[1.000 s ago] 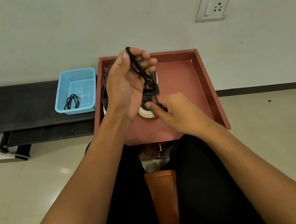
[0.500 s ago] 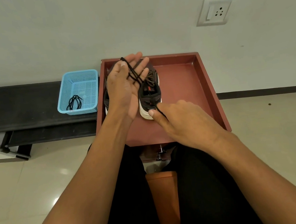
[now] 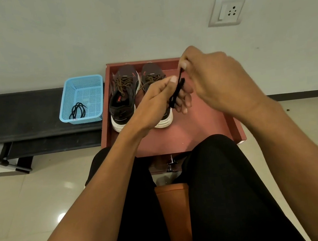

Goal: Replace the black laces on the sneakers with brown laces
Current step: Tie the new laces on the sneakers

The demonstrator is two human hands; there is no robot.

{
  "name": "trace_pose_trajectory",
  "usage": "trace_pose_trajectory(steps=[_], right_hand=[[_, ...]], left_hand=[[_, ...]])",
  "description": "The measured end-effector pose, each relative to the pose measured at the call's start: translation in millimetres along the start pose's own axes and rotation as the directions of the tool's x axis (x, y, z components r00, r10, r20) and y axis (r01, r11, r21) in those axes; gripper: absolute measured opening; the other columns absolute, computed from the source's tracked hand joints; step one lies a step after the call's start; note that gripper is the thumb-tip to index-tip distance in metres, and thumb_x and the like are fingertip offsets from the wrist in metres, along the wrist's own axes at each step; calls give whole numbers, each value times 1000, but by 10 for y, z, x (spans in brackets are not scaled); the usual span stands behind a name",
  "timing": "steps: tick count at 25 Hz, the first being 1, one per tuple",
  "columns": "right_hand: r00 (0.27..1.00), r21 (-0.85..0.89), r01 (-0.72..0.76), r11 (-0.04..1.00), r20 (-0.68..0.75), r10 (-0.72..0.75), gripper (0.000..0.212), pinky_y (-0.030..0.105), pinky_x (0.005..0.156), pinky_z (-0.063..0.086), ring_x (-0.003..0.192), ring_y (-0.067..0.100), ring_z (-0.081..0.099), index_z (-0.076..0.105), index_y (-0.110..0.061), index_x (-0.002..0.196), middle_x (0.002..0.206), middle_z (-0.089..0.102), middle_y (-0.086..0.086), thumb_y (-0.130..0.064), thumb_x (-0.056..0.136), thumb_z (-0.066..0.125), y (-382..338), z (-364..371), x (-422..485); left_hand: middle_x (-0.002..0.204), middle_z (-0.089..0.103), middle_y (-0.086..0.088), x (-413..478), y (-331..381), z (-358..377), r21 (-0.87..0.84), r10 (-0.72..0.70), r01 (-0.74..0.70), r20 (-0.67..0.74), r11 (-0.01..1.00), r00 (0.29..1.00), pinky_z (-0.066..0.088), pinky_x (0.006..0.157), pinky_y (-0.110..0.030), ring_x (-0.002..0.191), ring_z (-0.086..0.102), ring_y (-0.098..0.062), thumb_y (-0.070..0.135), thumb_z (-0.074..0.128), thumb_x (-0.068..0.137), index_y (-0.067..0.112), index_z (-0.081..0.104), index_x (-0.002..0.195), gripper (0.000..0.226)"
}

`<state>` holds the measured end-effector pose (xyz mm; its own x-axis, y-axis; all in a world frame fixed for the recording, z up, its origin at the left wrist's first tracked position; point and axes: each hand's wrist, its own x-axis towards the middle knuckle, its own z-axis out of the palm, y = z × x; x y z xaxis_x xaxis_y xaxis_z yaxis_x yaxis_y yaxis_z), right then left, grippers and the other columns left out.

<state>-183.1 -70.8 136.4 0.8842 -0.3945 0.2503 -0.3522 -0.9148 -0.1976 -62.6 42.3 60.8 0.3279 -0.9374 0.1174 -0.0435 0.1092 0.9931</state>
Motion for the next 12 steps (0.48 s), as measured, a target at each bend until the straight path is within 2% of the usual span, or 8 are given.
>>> trace_pose_trajectory(steps=[3, 5, 6, 9, 12], right_hand=[[998, 238, 0, 971, -58, 14, 24, 42, 76, 53, 80, 15, 62, 68, -19, 113, 87, 66, -9, -36, 109, 51, 332, 139, 211], [999, 358, 15, 934, -47, 3, 21, 38, 83, 53, 81, 2, 62, 71, -18, 110, 89, 67, -15, -31, 107, 56, 420, 275, 248], [999, 423, 16, 906, -33, -2, 18, 39, 85, 54, 84, 1, 65, 72, -19, 108, 90, 69, -16, -29, 106, 58, 415, 361, 232], [1000, 597, -24, 802, 20, 15, 10, 46, 80, 60, 81, 9, 71, 70, -22, 101, 87, 73, -10, -25, 103, 61, 231, 640, 104], [989, 719, -144, 680, 85, 120, 8, 43, 76, 64, 73, 13, 76, 75, -12, 104, 83, 78, -2, -13, 101, 67, -16, 823, 30]], left_hand=[[77, 59, -11, 4, 53, -3, -150, 49, -51, -13, 987, 999, 48, 70, -33, 68, 54, -24, 19, 28, 117, 1, 58, 102, 37], [77, 55, -11, 20, 73, -31, -262, 78, -94, -70, 960, 994, 47, 72, -33, 69, 52, -24, 19, 29, 117, 4, 57, 99, 36], [78, 55, -11, 33, 78, -49, -308, 91, -121, -110, 943, 990, 48, 74, -35, 70, 52, -25, 20, 30, 116, 4, 58, 98, 37], [86, 65, -11, 72, 65, -120, -360, 94, -194, -277, 912, 956, 53, 79, -38, 80, 65, -26, 21, 34, 115, 4, 64, 102, 37], [99, 75, -14, 75, 39, -203, -357, 26, -195, -425, 913, 905, 58, 89, -37, 97, 74, -28, 21, 41, 114, 2, 69, 109, 34]])
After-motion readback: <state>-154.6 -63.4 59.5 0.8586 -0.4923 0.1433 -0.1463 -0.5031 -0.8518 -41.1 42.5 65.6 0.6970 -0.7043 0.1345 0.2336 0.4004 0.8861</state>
